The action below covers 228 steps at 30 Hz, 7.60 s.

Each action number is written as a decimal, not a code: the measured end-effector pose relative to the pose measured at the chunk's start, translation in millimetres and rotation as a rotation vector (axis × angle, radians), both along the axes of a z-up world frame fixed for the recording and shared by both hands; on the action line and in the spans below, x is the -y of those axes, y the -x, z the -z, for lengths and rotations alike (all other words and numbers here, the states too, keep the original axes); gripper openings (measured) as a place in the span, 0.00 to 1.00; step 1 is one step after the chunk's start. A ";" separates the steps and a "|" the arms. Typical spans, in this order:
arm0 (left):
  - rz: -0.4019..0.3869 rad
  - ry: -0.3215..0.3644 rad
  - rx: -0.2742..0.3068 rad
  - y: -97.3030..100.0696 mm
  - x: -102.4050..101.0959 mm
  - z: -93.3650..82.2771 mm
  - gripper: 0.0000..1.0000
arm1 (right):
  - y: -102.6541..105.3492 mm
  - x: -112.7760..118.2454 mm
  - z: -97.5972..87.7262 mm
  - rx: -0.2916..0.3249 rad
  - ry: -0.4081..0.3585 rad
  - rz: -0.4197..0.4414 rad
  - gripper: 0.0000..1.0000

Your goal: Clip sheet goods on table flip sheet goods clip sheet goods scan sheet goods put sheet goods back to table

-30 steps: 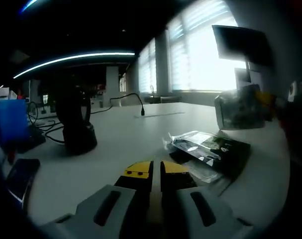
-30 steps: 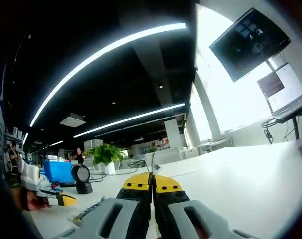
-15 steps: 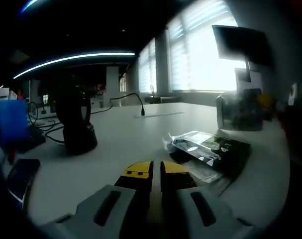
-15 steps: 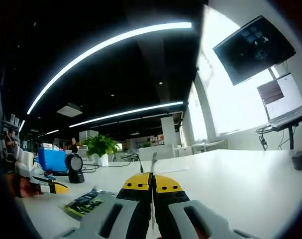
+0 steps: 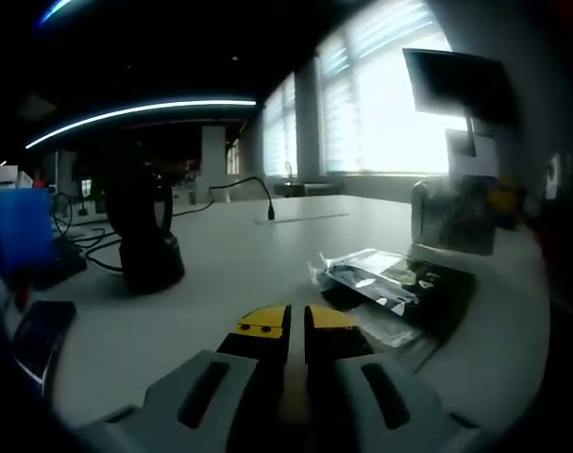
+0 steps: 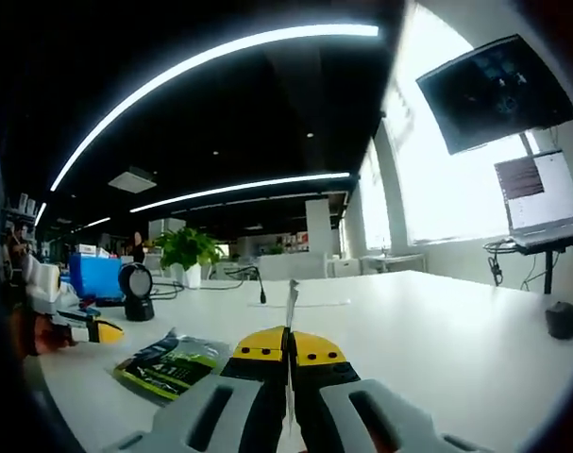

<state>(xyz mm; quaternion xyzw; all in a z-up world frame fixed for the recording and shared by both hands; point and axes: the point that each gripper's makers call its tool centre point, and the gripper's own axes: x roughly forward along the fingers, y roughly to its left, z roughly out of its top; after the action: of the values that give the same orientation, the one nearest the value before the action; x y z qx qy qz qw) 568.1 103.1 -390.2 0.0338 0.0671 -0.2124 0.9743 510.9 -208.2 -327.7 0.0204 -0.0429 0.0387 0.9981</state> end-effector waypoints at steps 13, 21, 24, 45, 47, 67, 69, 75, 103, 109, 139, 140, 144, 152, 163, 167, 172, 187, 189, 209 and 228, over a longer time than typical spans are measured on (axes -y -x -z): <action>0.002 0.004 0.002 -0.7 -0.2 -0.5 0.00 | -4.1 4.8 5.9 -0.081 -0.013 -0.001 0.00; 0.001 0.007 0.003 -4.5 -4.7 -0.4 0.00 | -3.4 3.4 7.8 -0.115 -0.011 -0.009 0.00; 0.001 0.008 0.006 -2.7 -2.9 -1.2 0.00 | -3.1 2.6 7.8 -0.124 -0.017 -0.016 0.00; -0.005 0.006 0.013 4.6 1.5 -3.1 0.00 | -3.4 28.3 22.2 -0.152 -0.301 0.031 0.00; -0.004 0.006 0.013 5.3 1.9 -3.1 0.00 | -4.0 29.9 25.3 -0.159 -0.329 0.032 0.00; -0.001 0.011 0.021 9.0 4.4 -5.3 0.00 | -13.9 35.4 64.9 -0.271 -0.476 0.036 0.00; -0.005 0.011 0.022 9.2 4.0 -5.4 0.00 | -14.6 35.2 67.7 -0.281 -0.476 0.039 0.00; -0.007 0.004 0.019 10.6 4.6 -4.6 0.00 | -14.7 36.3 67.2 -0.280 -0.445 0.045 0.00; -0.003 0.009 0.018 11.9 5.5 -5.6 0.00 | -9.1 35.9 63.0 -0.289 -0.175 0.088 0.23; -0.003 0.008 0.018 12.4 5.4 -5.8 0.00 | -6.9 48.2 51.3 -0.244 -0.116 0.131 0.22; -0.004 -0.004 0.029 12.2 6.3 -5.9 0.00 | -12.9 52.1 14.8 -0.151 0.123 -0.104 0.00; -0.003 -0.004 0.029 12.3 6.4 -5.9 0.00 | -13.5 52.9 15.5 -0.154 0.127 -0.111 0.00; -0.002 -0.004 0.029 12.6 6.7 -5.8 0.00 | -14.4 52.1 16.3 -0.153 0.151 -0.148 0.00; -0.005 -0.005 0.031 8.3 5.6 -5.6 0.00 | -16.5 49.0 18.2 -0.154 0.219 -0.205 0.00; 0.001 -0.022 0.046 3.7 2.7 -5.9 0.00 | -25.5 51.7 35.6 -0.146 0.280 -0.313 0.00; 0.002 -0.027 0.047 3.7 3.6 -5.7 0.00 | -23.4 49.6 37.9 -0.133 0.239 -0.359 0.00; 0.005 -0.029 0.054 3.6 3.1 -6.5 0.00 | -23.1 52.3 44.9 -0.133 0.209 -0.381 0.00; 0.008 -0.032 0.056 3.1 1.9 -6.3 0.00 | -17.5 59.2 46.8 -0.109 0.178 -0.393 0.00; 0.008 -0.032 0.056 2.3 0.8 -6.2 0.00 | -17.3 60.2 46.0 -0.106 0.173 -0.393 0.00; 0.011 -0.031 0.061 2.8 0.6 -6.8 0.01 | -12.5 53.1 45.4 -0.108 0.190 -0.384 0.00; 0.000 0.006 0.047 6.8 2.9 -8.3 0.00 | -7.1 48.2 41.8 -0.096 0.174 -0.376 0.00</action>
<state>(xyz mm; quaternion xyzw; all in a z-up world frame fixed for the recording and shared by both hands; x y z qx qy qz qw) 561.4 100.2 -382.0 0.0356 0.0436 -0.2118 0.9757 518.0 -256.4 -369.5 -0.0563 0.0129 0.2266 0.9723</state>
